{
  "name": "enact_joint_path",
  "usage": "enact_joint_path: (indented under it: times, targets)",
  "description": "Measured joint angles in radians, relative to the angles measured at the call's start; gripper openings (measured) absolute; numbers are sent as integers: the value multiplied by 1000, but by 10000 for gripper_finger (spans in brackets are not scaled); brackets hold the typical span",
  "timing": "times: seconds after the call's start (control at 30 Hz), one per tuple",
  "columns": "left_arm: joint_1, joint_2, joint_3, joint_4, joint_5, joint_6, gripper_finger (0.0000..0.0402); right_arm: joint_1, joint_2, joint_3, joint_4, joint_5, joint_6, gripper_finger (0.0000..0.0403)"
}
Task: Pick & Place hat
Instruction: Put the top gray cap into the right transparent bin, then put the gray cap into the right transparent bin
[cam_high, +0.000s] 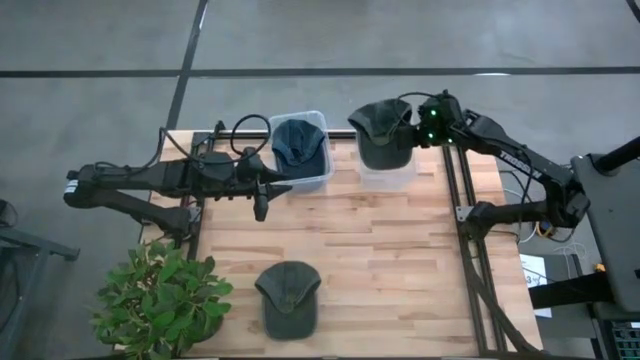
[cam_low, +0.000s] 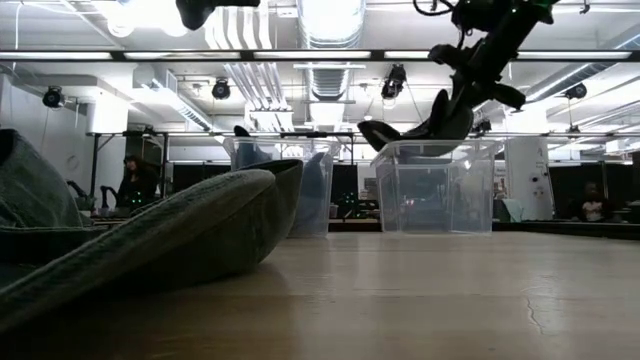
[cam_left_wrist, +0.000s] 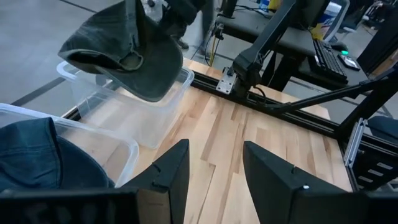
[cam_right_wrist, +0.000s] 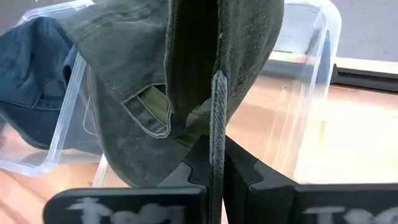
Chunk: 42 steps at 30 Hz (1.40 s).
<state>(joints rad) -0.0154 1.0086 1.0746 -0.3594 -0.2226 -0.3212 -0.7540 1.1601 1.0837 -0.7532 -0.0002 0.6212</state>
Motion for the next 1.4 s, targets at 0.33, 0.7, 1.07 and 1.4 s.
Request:
enact_joint_path:
  times: [0.33, 0.7, 1.07, 1.4]
  targets:
    - [0, -4, 0, 1, 0, 9, 142, 1, 89, 24, -85, 27, -4, 12]
    - [-1, -4, 0, 0, 0, 10, 142, 1, 95, 42, -79, 29, -45, 27]
    - [0, -4, 0, 0, 0, 11, 142, 1, 87, 39, -82, 8, -46, 99]
    - [0, -4, 0, 0, 0, 10, 142, 1, 69, 94, -270, 6, -74, 109]
